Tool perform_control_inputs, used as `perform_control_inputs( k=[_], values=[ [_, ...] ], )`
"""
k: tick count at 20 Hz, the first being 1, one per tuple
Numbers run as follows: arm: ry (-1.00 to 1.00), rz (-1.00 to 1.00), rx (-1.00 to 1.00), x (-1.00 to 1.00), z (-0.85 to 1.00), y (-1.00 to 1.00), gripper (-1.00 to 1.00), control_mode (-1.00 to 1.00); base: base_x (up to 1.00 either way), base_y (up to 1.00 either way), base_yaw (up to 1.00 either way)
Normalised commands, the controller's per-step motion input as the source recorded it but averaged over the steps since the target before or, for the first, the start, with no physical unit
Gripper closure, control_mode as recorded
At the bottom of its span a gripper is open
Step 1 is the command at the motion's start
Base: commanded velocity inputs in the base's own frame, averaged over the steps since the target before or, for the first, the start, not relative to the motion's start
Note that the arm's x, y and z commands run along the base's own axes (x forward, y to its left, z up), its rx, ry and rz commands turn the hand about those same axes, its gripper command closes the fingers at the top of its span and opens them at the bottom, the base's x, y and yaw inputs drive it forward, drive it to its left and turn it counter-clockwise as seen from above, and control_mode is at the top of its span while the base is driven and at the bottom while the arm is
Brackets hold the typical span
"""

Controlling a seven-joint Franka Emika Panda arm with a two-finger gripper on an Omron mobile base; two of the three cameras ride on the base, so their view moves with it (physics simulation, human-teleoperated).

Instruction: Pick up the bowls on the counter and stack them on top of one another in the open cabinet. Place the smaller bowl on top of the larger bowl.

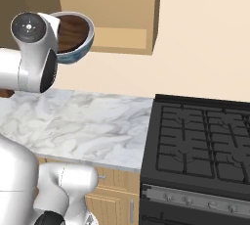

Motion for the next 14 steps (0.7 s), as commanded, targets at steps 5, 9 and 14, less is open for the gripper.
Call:
perform_control_inputs(
  k=[5, 9, 14],
  values=[
    [0.00, 0.00, 0.01, 0.11, 0.05, 0.05, 1.00, -1.00, 0.00, 0.00, 0.00],
    [0.00, 0.00, 0.00, 0.03, 0.20, 0.02, 1.00, -1.00, 0.00, 0.00, 0.00],
    [0.02, -0.01, 0.00, 0.00, 0.29, 0.00, 1.00, -1.00, 0.00, 0.00, 0.00]
  ],
)
